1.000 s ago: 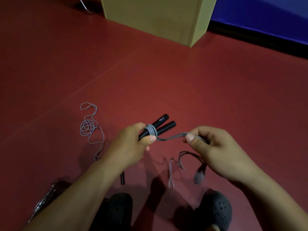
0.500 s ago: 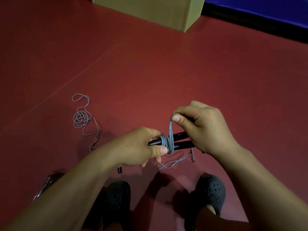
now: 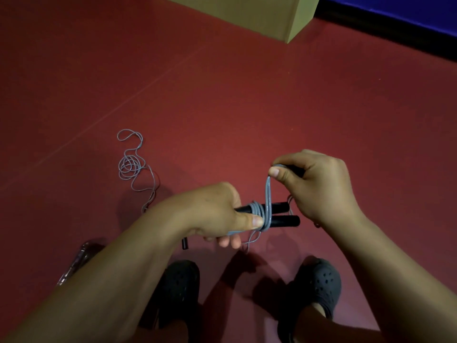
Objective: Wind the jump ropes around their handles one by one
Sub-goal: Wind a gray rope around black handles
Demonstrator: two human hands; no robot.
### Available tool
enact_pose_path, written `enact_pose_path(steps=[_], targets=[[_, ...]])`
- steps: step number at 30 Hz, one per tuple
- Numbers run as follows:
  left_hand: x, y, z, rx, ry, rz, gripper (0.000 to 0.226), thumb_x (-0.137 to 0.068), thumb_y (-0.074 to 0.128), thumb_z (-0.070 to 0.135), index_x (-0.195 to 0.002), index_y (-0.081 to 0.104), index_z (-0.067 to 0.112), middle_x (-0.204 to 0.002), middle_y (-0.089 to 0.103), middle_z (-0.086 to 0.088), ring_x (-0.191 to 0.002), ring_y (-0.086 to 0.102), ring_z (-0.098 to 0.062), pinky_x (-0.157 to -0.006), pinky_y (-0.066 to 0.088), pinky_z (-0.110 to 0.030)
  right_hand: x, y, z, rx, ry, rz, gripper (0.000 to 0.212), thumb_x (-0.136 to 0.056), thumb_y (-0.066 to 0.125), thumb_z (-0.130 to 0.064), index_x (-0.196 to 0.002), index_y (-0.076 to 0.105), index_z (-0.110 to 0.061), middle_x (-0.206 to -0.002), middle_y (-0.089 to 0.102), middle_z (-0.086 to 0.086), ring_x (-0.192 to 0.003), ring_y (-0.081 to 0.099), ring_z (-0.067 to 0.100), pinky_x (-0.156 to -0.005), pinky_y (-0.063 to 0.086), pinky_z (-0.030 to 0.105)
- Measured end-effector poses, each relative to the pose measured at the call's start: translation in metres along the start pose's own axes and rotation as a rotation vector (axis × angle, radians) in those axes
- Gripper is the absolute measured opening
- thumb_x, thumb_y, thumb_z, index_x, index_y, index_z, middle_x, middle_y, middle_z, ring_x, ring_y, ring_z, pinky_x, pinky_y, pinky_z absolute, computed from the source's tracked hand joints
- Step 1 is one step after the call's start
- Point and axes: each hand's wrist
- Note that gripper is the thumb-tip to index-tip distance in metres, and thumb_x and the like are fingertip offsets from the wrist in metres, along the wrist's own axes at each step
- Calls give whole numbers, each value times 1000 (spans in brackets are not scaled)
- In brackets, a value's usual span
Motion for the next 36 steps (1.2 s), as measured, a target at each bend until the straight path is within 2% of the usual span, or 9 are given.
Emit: enact_pose_path(steps=[3, 6, 12, 16, 19, 21, 26, 31, 36], targets=[[0, 1, -2, -48, -25, 26, 38, -96, 60, 43, -73, 63, 12, -40, 57, 8, -33, 45, -4, -41, 36, -14, 0, 3, -2, -24, 0, 5, 7, -83, 74, -32, -87, 76, -28, -71, 65, -6, -66, 57, 10, -62, 41, 25], [0, -1, -5, -46, 14, 11, 41, -91, 63, 49, -75, 69, 12, -56, 67, -2, -47, 52, -12, -52, 41, -22, 1, 3, -6, -53, 14, -13, 7, -82, 75, -32, -87, 77, -27, -74, 67, -7, -68, 58, 8, -63, 40, 19], [14, -10, -6, -8, 191, -179, 24, -93, 65, 35, -74, 61, 22, -60, 63, 6, -46, 51, -7, -44, 40, -19, -3, -6, -6, -398, 297, -452, 21, -72, 81, -27, -89, 70, -21, -67, 61, -8, -54, 53, 8, -54, 47, 21], [24, -16, -7, 102, 313, -207, 19, -95, 64, 29, -78, 60, 21, -62, 61, 5, -47, 51, -9, -43, 39, -19, -6, -17, -5, -498, 284, -478, 27, -68, 76, -31, -82, 67, -10, -73, 64, -2, -64, 56, 8, -61, 47, 18], [24, -19, -4, 253, 401, -119, 19, -89, 64, 35, -82, 61, 18, -62, 62, 4, -47, 52, -8, -43, 38, -18, -7, -20, -6, -675, 328, -449, 12, -79, 73, -7, -80, 63, -2, -71, 65, 1, -62, 58, 10, -56, 48, 18], [23, -19, -2, 379, 437, -16, 22, -85, 62, 38, -81, 60, 16, -63, 62, 2, -45, 53, -8, -41, 38, -18, -8, -18, -7, -610, 337, -391, 19, -80, 63, 16, -77, 61, -3, -65, 62, -1, -58, 56, 9, -50, 43, 17], [16, -20, -1, 522, 406, 312, 27, -97, 59, 25, -71, 60, 19, -56, 61, 3, -43, 51, -8, -39, 38, -20, -2, -8, -22, -587, 437, -347, 25, -97, 56, -25, -77, 57, -9, -52, 50, -7, -47, 40, 8, -45, 34, 22], [10, -21, -5, 502, 367, 479, 30, -97, 60, 26, -68, 61, 21, -49, 59, 5, -39, 49, -7, -39, 36, -17, 1, -6, -30, -725, 499, -409, 11, -98, 54, -18, -95, 58, -8, -58, 41, 4, -51, 38, 16, -46, 32, 27], [2, -22, -10, 473, 317, 636, 22, -95, 62, 30, -75, 64, 22, -52, 61, 6, -41, 52, -6, -40, 36, -13, 5, -7, -37, -757, 506, -432, 12, -97, 58, -18, -92, 59, -7, -54, 52, 4, -46, 45, 14, -49, 38, 26]])
Point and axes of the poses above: each hand's wrist, its own x-axis away from the middle knuckle, its own y-axis out of the palm, z = x × y
